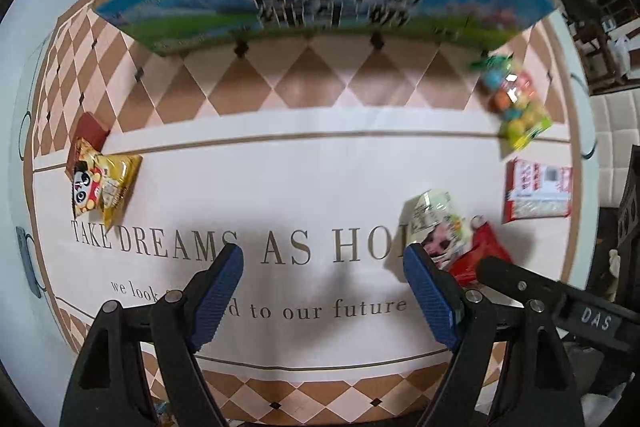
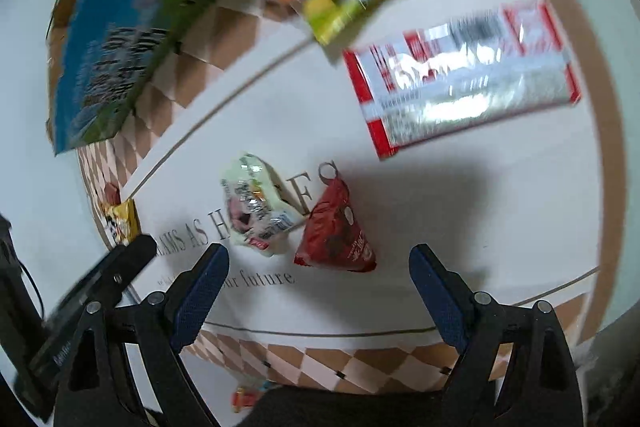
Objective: Organize snacks
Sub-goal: 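Grasp the green-white candy pack with left tool while right tool grasps red pouch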
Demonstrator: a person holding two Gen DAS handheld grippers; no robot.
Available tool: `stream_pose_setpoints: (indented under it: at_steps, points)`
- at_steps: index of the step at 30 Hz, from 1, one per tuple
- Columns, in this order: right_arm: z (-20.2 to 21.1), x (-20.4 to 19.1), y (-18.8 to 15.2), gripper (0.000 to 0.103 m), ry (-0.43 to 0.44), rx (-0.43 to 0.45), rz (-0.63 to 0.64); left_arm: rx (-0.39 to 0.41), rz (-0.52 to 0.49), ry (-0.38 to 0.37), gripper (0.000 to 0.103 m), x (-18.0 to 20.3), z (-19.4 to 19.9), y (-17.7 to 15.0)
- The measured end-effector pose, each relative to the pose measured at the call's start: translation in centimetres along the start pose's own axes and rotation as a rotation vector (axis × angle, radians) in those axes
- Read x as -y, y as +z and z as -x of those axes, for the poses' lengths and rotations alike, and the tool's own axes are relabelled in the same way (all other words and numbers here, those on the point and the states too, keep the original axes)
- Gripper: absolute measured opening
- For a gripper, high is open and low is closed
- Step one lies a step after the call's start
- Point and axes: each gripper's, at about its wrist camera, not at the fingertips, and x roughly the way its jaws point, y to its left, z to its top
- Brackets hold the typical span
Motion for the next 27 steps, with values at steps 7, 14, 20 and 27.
stream_pose_setpoints:
  at_steps: [7, 14, 20, 27]
  points:
    - [-1.9, 0.2, -0.3, 0.042, 0.011, 0.01, -0.01, -0.044, -0.024, -0.01, 0.082, 1.7, -2.0, -0.6]
    - [0.5, 2.3, -0.3, 0.041, -0.037, 0.07, -0.027, -0.087, -0.068, -0.07, 0.082, 4.9, -3.3, 0.0]
    - [2.4, 4.6, 0.5, 0.041, -0.056, 0.101, -0.063, -0.123, -0.122, -0.082, 0.082, 8.4, -5.2, 0.1]
    - [3.3, 5.6, 0.8, 0.041, -0.06, 0.111, -0.073, -0.14, -0.155, -0.063, 0.082, 10.5, -7.4, -0.1]
